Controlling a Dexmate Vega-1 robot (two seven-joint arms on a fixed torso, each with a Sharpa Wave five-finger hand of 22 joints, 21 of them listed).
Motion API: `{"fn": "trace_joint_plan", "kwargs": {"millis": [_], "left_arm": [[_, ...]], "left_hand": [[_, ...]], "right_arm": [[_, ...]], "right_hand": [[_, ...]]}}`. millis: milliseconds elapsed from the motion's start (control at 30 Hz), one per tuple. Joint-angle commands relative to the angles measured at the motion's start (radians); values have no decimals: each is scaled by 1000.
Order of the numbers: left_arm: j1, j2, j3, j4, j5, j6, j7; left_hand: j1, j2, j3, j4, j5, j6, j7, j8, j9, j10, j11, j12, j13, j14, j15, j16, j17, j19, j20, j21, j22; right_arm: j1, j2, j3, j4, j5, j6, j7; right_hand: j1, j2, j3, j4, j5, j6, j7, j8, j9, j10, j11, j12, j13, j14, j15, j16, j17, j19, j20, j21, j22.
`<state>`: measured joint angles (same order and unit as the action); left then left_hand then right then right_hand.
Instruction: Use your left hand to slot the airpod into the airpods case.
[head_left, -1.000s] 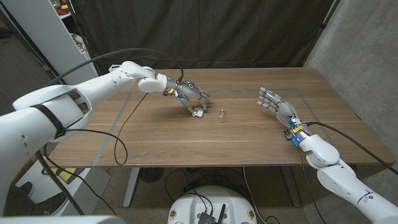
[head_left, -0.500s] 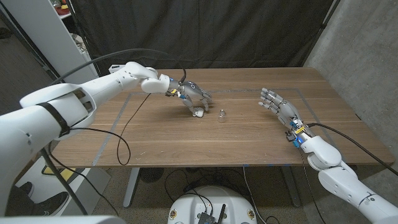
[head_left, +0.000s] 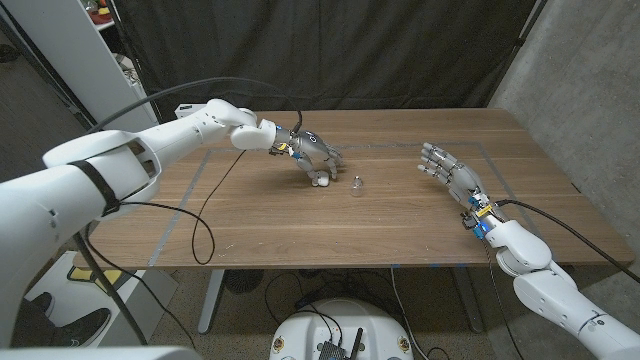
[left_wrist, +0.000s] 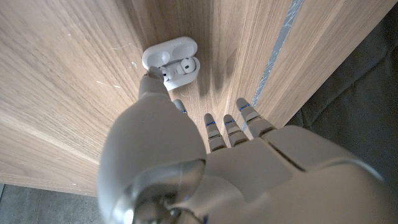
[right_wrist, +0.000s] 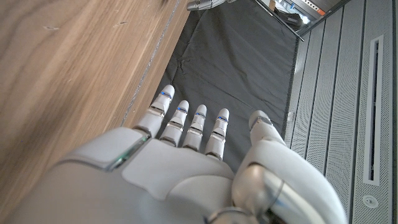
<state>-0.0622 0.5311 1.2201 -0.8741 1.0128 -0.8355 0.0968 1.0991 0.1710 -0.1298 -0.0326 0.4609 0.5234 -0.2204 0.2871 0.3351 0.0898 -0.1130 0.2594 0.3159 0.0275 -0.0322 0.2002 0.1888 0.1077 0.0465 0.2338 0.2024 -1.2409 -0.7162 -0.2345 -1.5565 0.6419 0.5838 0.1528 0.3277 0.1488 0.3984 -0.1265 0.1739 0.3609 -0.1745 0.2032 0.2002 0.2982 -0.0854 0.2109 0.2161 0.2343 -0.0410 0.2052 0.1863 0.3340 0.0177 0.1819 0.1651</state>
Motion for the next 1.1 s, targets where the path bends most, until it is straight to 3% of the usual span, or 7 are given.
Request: {"fn": "trace_joint_plan", "kwargs": {"millis": [33,367,733,800,833,933,1100], "left_arm": [[-16,-24,23,31,-16,-9,6],[-29,-39,37,55,-29,-12,10],[-3,23,-19,-54,-72,24,-34],[0,31,-26,-64,-73,24,-53],[1,35,-29,-66,-76,21,-62],[13,54,-47,-99,-85,31,-93],[41,80,-82,-156,-99,61,-149]], "left_hand": [[6,15,14,18,-12,99,0,39,9,28,-20,18,1,23,-82,7,1,18,-1,12,6],[21,14,49,41,-35,296,0,98,4,83,-41,34,0,82,-107,13,-1,30,3,21,7],[-18,42,78,108,-41,203,0,36,-14,94,-31,34,1,104,-112,18,10,36,2,28,10],[-26,54,122,142,-37,188,-3,20,-21,96,-22,34,2,105,-109,20,16,35,4,31,13],[26,42,248,152,-40,181,-3,2,-29,89,-14,29,3,107,-112,19,20,29,-3,36,16],[130,21,422,96,-104,183,-4,-19,-39,88,-8,23,5,105,-98,5,9,26,17,46,16],[40,-61,356,91,-224,212,-3,-25,-49,90,-30,16,3,100,-112,-2,-1,23,-3,46,7]], "right_arm": [[6,10,1,18,13,11,15],[5,8,3,24,15,13,20],[16,9,-1,26,11,9,23],[22,10,-3,28,10,7,26],[24,10,-4,28,10,4,25],[27,8,-6,26,10,-3,24],[33,5,-7,21,11,-13,24]], "right_hand": [[-14,0,-1,0,2,7,0,-1,2,7,-1,-1,3,-1,-105,2,3,-5,3,5,4],[-22,-3,-1,4,2,8,3,-1,2,7,5,-1,3,0,-105,0,2,-4,4,5,4],[-25,-3,0,5,3,7,6,-2,2,7,2,-1,3,1,-105,-1,0,-5,3,5,4],[-25,-4,1,5,3,7,5,-2,2,6,3,-2,3,1,-104,-2,0,-5,3,6,4],[-26,-3,1,6,3,7,5,-2,2,5,0,-2,3,1,-104,-2,0,-5,4,5,4],[-27,-3,1,6,3,7,5,-2,2,7,1,-1,3,1,-105,-2,0,-5,3,6,4],[-27,-3,1,6,4,8,6,-2,2,8,1,-1,3,1,-106,-2,0,-6,3,5,4]]}}
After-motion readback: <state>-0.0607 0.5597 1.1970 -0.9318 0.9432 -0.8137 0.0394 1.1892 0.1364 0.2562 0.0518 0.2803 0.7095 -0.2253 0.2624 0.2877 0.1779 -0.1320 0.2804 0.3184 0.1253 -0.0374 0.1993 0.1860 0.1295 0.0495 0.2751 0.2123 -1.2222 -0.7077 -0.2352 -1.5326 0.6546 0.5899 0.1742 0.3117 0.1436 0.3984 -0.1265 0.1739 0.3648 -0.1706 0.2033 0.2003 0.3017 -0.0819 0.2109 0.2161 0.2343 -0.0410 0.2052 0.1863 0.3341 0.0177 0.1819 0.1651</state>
